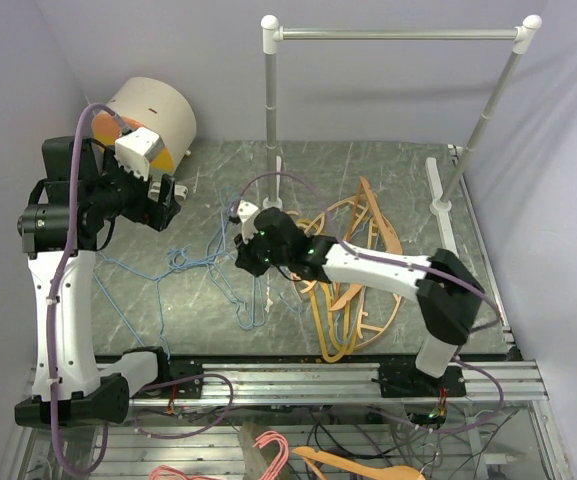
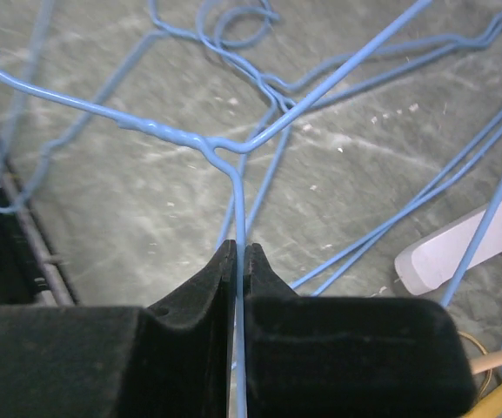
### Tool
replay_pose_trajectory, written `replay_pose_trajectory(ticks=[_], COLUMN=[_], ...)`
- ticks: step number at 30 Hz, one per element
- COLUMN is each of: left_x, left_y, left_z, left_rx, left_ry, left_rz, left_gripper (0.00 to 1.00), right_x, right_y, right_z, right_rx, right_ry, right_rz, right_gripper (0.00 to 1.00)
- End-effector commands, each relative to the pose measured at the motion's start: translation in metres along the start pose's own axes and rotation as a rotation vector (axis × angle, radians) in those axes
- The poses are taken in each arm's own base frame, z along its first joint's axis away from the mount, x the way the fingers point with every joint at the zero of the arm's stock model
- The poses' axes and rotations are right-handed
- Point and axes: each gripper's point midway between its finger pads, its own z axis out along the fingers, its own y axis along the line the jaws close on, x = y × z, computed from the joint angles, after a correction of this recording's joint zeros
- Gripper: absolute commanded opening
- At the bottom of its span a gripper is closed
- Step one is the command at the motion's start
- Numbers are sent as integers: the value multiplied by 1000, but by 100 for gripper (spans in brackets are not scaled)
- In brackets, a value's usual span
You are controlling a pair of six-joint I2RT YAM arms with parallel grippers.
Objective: Organize the hangers
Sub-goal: Pick up the hanger at the center of the board.
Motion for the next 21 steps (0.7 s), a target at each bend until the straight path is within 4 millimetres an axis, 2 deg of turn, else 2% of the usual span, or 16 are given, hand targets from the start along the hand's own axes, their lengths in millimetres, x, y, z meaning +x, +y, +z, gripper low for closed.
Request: replay_pose_trajectory(ticks=[1, 5, 9, 12, 15, 19, 21], left_x=[2, -5, -7, -9, -14, -21, -22], left_y=[-5, -2, 0, -3, -11, -15, -17], left_z=[-22, -33, -39, -45, -53, -63, -63], left_rx=[-35, -78, -112, -114, -97, -103, -98], left_ry=[28, 10, 0, -11, -31, -61, -76], left_rz=[1, -2, -20, -14, -10, -7, -13], left_gripper=[99, 99, 99, 99, 99, 99, 99], right_x=[-30, -45, -59, -63, -61, -62, -71], right_y=[24, 32, 34, 21, 5, -18, -33], right_z=[-41, -76, -123, -164, -197, -226, -234], right_rx=[-92, -127, -199, -202, -140, -55, -37], right_ry=[-88, -147, -230, -344, -423, -501, -542], right_rz=[74, 151, 288, 416, 467, 509, 525], right_gripper=[0, 0, 0, 0, 0, 0, 0])
